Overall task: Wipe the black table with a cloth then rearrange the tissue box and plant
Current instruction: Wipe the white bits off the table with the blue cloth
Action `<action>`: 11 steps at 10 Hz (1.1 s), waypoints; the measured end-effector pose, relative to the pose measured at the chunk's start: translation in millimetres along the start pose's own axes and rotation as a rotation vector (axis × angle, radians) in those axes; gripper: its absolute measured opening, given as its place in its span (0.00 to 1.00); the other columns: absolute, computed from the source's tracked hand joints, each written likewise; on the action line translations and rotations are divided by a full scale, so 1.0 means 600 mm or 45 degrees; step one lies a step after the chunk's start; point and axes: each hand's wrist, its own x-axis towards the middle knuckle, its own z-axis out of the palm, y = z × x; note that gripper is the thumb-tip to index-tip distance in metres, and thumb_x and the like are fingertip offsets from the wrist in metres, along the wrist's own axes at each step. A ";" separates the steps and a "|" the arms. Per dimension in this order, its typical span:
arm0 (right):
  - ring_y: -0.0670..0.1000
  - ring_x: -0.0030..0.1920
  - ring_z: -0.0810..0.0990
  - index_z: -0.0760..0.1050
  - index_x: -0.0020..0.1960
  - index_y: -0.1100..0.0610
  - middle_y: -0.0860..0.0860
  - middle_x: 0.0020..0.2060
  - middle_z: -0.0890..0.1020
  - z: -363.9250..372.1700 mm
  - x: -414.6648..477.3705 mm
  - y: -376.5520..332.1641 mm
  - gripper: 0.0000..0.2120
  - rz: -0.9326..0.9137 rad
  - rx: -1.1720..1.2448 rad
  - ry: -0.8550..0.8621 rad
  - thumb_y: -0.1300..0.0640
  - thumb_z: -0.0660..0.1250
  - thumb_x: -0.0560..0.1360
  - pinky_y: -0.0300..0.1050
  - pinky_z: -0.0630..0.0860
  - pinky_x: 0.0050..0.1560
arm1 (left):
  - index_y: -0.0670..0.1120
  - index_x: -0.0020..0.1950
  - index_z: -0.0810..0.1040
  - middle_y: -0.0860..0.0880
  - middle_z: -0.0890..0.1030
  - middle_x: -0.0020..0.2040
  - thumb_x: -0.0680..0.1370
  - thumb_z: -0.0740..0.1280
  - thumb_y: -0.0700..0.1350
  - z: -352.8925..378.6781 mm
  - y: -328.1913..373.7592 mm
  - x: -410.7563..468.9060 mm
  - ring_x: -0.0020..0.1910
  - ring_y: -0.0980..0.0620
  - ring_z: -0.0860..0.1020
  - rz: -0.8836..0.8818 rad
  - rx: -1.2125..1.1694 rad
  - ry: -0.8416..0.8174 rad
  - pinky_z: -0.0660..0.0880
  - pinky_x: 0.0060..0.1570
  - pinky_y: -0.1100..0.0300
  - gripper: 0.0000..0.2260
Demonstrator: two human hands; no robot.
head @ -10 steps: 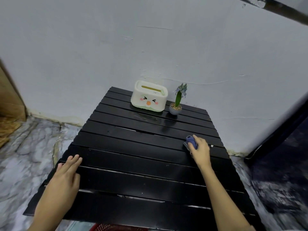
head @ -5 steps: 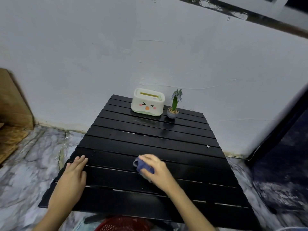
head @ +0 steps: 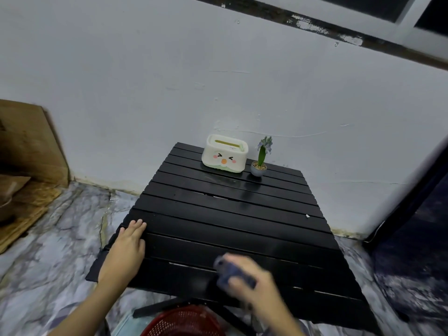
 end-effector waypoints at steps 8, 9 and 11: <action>0.60 0.59 0.75 0.74 0.61 0.62 0.61 0.59 0.78 -0.324 0.212 0.251 0.14 0.439 -0.570 0.666 0.62 0.63 0.76 0.45 0.68 0.55 | 0.41 0.69 0.65 0.44 0.65 0.72 0.76 0.55 0.34 0.009 -0.009 0.010 0.74 0.50 0.58 -0.001 0.021 0.008 0.47 0.74 0.57 0.20; 0.56 0.58 0.76 0.76 0.59 0.61 0.59 0.57 0.79 -0.304 0.238 0.246 0.12 0.361 -0.487 0.535 0.61 0.63 0.76 0.42 0.66 0.53 | 0.41 0.69 0.65 0.44 0.65 0.72 0.76 0.56 0.34 0.008 -0.008 0.011 0.74 0.50 0.58 -0.002 0.013 0.014 0.48 0.74 0.56 0.20; 0.43 0.48 0.81 0.78 0.55 0.54 0.54 0.50 0.82 -0.224 0.267 0.197 0.10 0.282 -0.282 0.180 0.57 0.64 0.76 0.29 0.71 0.46 | 0.41 0.69 0.65 0.44 0.65 0.72 0.77 0.55 0.34 0.007 -0.006 0.010 0.74 0.50 0.58 -0.004 0.004 0.016 0.47 0.73 0.58 0.20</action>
